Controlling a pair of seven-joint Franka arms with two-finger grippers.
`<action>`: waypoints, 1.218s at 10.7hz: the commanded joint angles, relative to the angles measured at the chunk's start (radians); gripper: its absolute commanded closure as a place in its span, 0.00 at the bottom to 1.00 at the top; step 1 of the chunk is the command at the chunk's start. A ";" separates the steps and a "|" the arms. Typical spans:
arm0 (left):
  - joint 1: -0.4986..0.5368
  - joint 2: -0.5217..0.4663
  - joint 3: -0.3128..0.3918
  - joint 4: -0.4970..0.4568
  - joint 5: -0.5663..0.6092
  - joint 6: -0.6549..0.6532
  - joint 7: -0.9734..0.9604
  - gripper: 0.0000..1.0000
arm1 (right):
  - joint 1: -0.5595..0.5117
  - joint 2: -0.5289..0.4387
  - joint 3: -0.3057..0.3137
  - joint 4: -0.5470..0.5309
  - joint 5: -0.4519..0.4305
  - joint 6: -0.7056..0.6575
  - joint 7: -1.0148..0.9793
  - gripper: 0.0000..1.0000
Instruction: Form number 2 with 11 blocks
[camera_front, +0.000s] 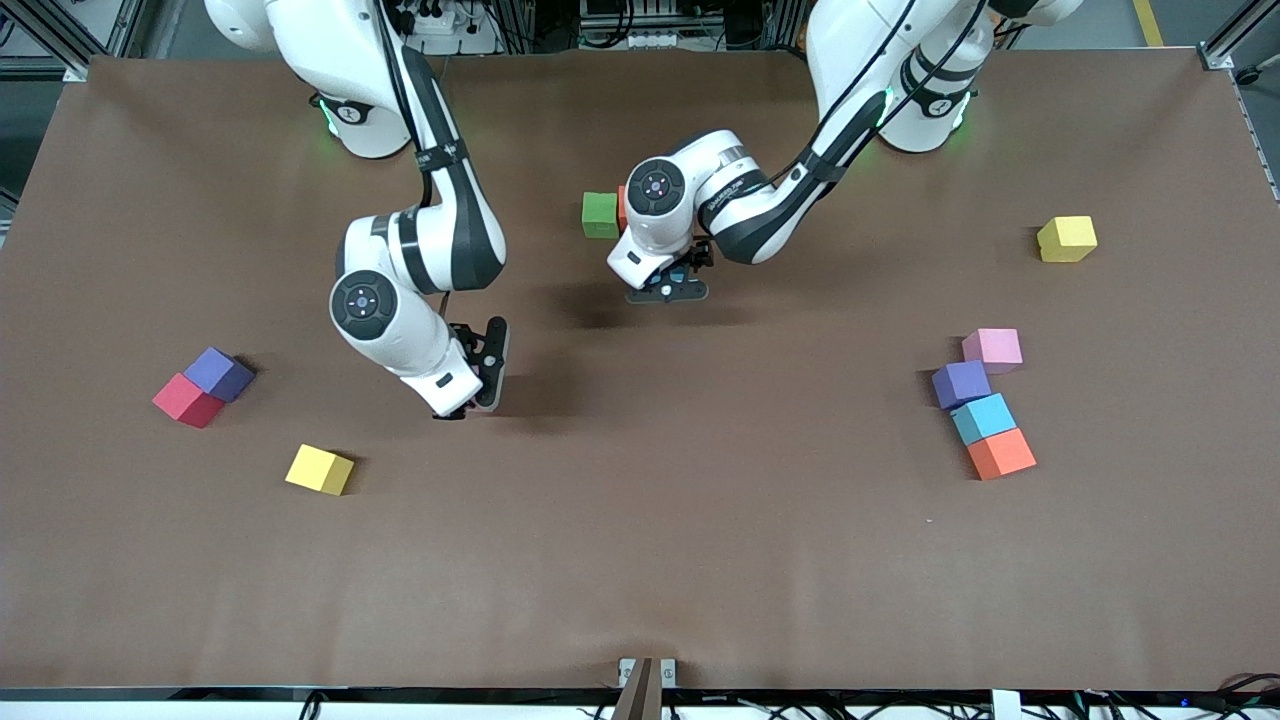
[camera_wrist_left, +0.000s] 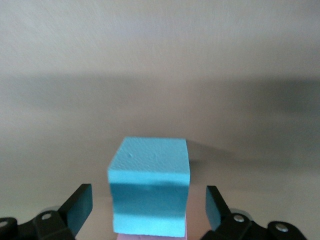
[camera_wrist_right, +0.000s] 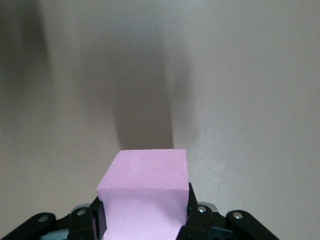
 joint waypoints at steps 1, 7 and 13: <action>0.079 -0.099 0.002 -0.023 -0.021 -0.052 0.025 0.00 | 0.024 0.004 -0.001 0.001 0.000 -0.002 0.000 0.79; 0.351 -0.185 0.005 -0.037 -0.006 -0.092 0.316 0.00 | 0.250 -0.020 -0.002 -0.106 0.043 0.097 0.188 0.79; 0.538 -0.192 0.097 -0.022 -0.007 -0.128 0.738 0.00 | 0.420 0.003 -0.002 -0.145 0.043 0.172 0.383 0.80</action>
